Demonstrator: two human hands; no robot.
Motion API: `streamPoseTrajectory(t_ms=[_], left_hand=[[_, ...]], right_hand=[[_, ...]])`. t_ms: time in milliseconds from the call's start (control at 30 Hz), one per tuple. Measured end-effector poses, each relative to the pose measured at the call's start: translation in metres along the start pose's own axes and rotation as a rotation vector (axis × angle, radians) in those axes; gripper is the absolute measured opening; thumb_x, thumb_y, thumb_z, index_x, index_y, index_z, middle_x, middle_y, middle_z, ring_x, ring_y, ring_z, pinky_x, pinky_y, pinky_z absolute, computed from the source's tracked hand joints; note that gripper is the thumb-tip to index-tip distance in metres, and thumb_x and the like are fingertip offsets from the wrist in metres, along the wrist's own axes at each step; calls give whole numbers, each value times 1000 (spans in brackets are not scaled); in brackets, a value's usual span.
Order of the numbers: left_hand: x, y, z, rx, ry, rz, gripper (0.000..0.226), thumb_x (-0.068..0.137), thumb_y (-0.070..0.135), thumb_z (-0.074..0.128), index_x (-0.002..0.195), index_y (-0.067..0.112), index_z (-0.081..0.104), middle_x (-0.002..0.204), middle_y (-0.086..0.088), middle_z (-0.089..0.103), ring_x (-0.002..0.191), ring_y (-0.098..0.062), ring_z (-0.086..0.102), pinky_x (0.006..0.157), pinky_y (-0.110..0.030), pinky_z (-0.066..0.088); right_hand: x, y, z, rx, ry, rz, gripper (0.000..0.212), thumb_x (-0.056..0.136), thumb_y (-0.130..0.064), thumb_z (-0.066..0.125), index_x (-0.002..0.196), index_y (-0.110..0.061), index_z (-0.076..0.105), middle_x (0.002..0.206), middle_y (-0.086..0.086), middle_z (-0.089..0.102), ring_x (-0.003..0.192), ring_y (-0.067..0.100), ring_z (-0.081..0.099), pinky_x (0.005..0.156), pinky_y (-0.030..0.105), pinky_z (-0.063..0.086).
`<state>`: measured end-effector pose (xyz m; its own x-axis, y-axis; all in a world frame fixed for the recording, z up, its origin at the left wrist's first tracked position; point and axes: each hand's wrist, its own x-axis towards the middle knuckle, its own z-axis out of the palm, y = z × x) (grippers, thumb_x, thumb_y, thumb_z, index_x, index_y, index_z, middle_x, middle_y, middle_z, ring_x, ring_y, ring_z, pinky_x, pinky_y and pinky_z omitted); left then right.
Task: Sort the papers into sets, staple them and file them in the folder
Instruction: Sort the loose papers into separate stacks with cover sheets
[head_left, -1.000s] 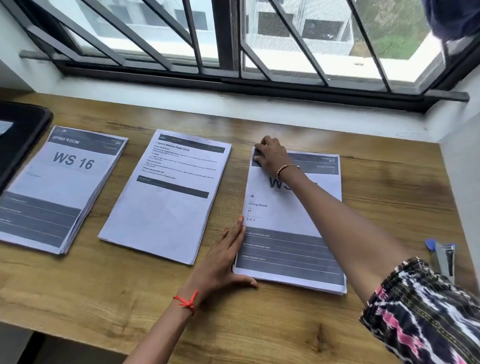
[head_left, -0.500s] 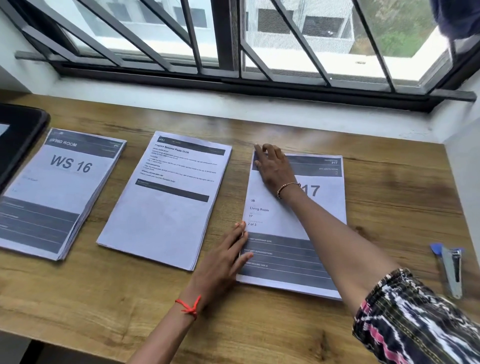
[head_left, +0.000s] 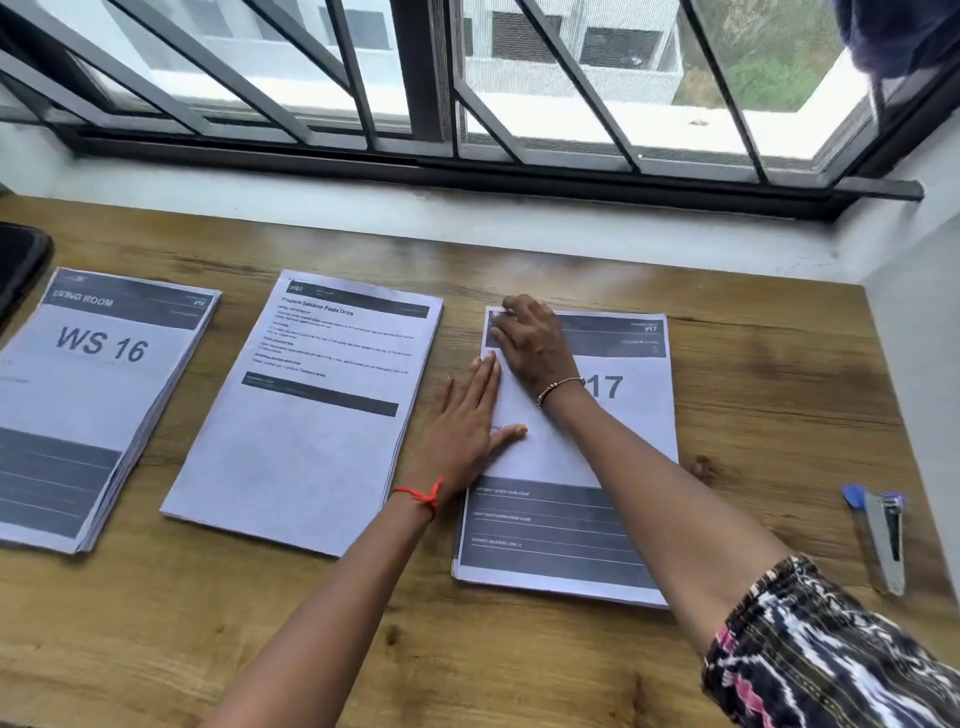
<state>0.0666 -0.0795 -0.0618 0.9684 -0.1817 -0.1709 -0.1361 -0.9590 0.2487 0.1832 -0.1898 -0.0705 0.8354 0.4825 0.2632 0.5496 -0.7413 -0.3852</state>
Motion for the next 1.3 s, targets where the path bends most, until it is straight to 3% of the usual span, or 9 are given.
streamPoseTrajectory(t_ms=[100,200,267,367,467,600,800,1167,1300], left_hand=[[22,2,-3,12,-20,-65,101,78,77,17,147,8,-9,157,-4,-11,144,-15,-12,115,-37,-9],[30,5,-3,48,26,-91,114,64,85,-6,148,8,-7,158,-4,-8,145,-17,-9,115,-39,-10],[29,5,-1,55,63,-92,122,56,87,-16,149,9,-2,158,-4,-2,145,-17,-4,114,-38,-9],[28,4,0,33,95,-103,123,57,89,-11,149,9,3,158,-4,2,145,-17,-1,114,-37,-9],[28,6,-1,36,90,-100,123,56,90,-10,149,10,3,158,-4,1,145,-16,-2,115,-38,-8],[30,3,1,45,79,-111,127,53,90,-14,149,8,1,158,-4,-2,145,-15,-5,114,-37,-10],[31,3,3,17,93,-108,127,53,91,-12,149,8,-1,158,-3,-5,145,-16,-7,113,-38,-12],[32,2,6,-5,101,-113,126,55,92,-8,149,9,-2,158,-3,-5,145,-16,-6,114,-40,-9],[31,0,8,-24,102,-90,118,63,89,5,149,9,-3,158,-4,-6,145,-17,-6,115,-41,-9]], right_hand=[[1,1,-1,34,-43,-5,29,84,-20,43,82,-4,67,93,14,65,87,30,63,78,37,52],[0,2,-2,78,-43,9,30,85,-20,43,85,-2,67,94,16,65,84,32,64,77,36,52],[0,2,-4,114,-54,24,28,88,-16,45,91,0,68,101,19,65,93,35,63,85,37,50],[-3,0,-11,90,-195,66,37,96,-16,41,129,-4,51,142,14,43,133,28,39,112,34,19],[-11,12,-12,-93,-254,159,53,100,-35,29,148,-18,15,157,-4,10,144,10,7,115,32,-3],[-30,33,-23,-181,-265,347,65,97,-51,21,149,-18,2,157,-5,-4,144,8,-5,116,35,-9],[-61,69,-48,-230,-232,554,70,95,-56,15,148,-13,-3,157,0,-7,145,12,-6,115,33,-10],[-89,62,-57,-237,-192,670,67,97,-49,19,148,-12,-5,157,1,-8,144,12,-8,116,37,-11],[-122,49,-58,-249,-167,687,67,97,-49,19,148,-12,-2,157,0,-8,145,12,-7,116,37,-11]])
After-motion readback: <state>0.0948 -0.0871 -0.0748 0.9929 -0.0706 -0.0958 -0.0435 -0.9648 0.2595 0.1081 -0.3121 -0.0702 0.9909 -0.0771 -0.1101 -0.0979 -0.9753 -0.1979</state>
